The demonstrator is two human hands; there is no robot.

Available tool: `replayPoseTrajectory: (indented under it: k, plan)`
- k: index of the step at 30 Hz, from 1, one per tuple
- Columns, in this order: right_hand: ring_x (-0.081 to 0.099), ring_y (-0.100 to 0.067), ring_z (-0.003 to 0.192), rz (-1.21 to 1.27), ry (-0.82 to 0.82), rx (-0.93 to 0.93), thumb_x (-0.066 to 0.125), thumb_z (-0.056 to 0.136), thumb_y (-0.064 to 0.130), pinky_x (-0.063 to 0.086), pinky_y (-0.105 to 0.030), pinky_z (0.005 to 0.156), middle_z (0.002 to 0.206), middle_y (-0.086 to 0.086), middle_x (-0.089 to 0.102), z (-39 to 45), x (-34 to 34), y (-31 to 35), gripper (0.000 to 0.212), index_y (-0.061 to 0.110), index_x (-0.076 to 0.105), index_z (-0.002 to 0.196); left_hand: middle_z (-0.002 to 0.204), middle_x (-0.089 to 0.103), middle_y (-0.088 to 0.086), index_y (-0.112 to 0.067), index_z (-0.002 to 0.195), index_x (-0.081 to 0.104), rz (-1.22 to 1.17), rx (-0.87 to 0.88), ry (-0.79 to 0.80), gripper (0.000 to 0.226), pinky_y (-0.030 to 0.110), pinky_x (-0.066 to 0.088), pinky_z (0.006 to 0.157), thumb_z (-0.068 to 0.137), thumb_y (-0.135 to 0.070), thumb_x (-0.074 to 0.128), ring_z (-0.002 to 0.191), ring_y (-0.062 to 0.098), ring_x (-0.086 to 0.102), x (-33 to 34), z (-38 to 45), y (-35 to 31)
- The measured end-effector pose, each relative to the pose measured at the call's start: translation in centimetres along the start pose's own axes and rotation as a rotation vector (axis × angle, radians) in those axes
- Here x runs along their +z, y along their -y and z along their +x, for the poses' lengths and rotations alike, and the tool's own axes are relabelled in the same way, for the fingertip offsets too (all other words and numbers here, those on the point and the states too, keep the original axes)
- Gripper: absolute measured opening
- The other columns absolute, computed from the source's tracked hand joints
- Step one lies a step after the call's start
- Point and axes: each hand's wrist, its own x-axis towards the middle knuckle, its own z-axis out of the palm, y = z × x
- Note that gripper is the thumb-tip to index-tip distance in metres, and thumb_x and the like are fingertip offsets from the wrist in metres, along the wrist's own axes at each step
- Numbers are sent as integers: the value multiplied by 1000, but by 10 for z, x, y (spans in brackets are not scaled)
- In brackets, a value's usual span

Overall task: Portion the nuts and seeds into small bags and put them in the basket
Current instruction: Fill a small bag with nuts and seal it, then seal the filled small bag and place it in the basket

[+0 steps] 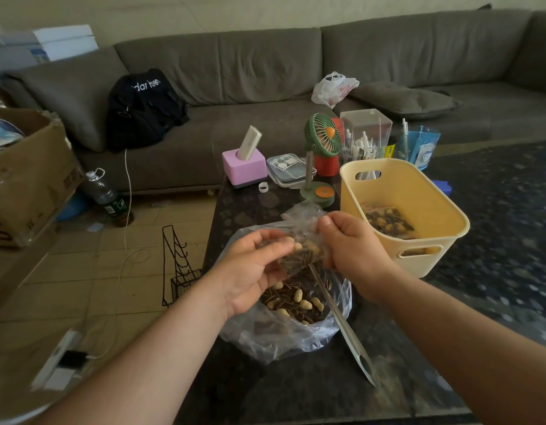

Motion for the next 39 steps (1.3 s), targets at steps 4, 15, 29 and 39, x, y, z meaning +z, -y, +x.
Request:
replayPoseTrajectory:
  k: [4,15,29,39]
  plan:
    - [60,-21,67,-91,55,69,48,112,26,52,-35,65,75,-8,71,-2,3,-4,33,11,68,90,110,80,13,-9,124,65,-95,144,-165,33,33,64,73,93,-3,75,91,21,80,-1,7,-3]
    - [78,-19,84,-4,202,-21,69,101,24,63,-33,79,90,-4,80,-6,12,4,13,14,78,102,111,81,7,-24,126,74,117,304,-85,42,37,62,88,84,-30,73,106,21,77,1,3,-2]
    - [77,-42,90,192,64,-35,66,103,23,64,-54,84,95,-22,78,0,7,13,20,6,76,106,119,78,15,-13,131,70,-27,182,-37,49,45,62,92,83,-22,75,110,30,76,18,11,0]
    - [79,-27,86,173,8,-76,67,102,23,65,-39,75,93,-13,80,11,-46,51,19,8,76,107,117,80,12,-11,125,71,14,205,76,43,39,64,89,85,-28,68,110,28,77,76,29,-24]
